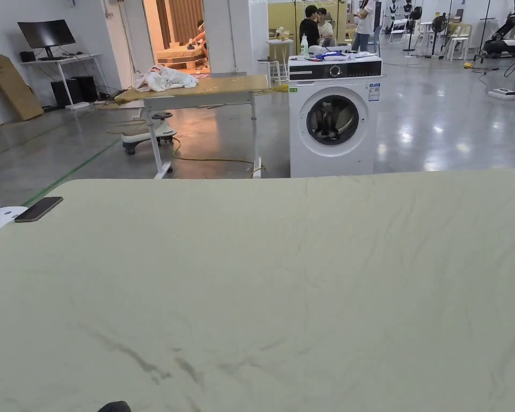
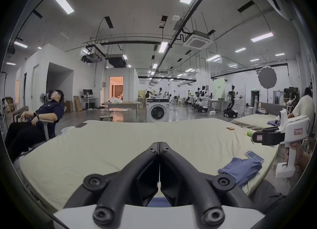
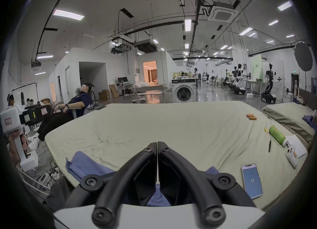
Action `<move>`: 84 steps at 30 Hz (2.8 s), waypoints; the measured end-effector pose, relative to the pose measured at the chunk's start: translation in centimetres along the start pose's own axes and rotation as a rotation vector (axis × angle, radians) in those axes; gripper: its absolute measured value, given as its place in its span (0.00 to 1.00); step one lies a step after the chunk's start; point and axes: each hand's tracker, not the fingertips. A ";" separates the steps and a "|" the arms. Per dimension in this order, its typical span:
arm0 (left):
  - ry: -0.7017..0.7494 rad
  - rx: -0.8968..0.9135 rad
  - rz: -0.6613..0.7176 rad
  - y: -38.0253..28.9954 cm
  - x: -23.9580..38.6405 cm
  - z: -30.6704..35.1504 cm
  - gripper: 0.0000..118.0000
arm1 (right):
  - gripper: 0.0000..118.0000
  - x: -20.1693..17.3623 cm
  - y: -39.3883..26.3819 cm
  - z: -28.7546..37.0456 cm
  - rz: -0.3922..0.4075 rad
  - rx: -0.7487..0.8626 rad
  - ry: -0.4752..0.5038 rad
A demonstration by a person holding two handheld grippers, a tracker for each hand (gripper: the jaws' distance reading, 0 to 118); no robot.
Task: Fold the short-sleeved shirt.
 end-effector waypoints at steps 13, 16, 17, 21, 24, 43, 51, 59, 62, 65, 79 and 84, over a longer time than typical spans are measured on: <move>0.031 -0.124 0.286 -2.9 -5.8 -1.9 0.11 | 0.00 0.5 -1.3 0.0 -0.032 -0.026 0.002; 0.057 -0.195 0.454 -6.3 -10.8 -2.8 0.53 | 0.00 0.1 -1.5 0.0 -0.019 -0.062 0.008; 0.054 -0.229 0.498 -7.6 -12.5 -3.2 0.75 | 0.00 0.2 -1.7 0.1 -0.015 -0.074 0.011; 0.050 -0.385 0.724 -13.2 -18.6 -4.4 0.80 | 0.00 0.4 -2.3 0.3 -0.021 -0.116 0.005; -0.007 -0.404 0.817 -16.6 -20.5 -5.1 0.80 | 0.00 0.9 -2.5 0.3 -0.052 -0.131 -0.007; -0.007 -0.392 1.050 -18.0 -17.7 -8.5 0.03 | 0.00 2.3 -3.2 0.6 -0.162 -0.153 -0.041; 0.154 -0.342 0.780 -9.2 -23.2 -6.1 0.03 | 0.00 3.1 -4.1 0.4 -0.224 -0.161 -0.042; -0.105 -0.384 0.630 -6.7 -10.2 -9.7 0.03 | 0.00 2.6 -4.0 0.0 -0.304 -0.151 -0.003; -0.199 -0.430 0.647 -8.5 -4.5 -12.0 0.03 | 0.00 1.9 -3.5 0.4 -0.292 -0.139 -0.002; -0.287 -0.568 0.638 -11.1 0.6 -14.7 0.03 | 0.00 1.9 -3.6 0.8 -0.303 -0.137 -0.001; -0.355 -0.569 0.607 -10.9 2.7 -16.4 0.24 | 0.00 3.9 -6.9 1.5 -0.347 -0.190 -0.020; -0.389 -0.737 0.578 -15.6 5.4 -17.6 0.00 | 0.00 3.8 -7.4 1.4 -0.365 -0.198 -0.013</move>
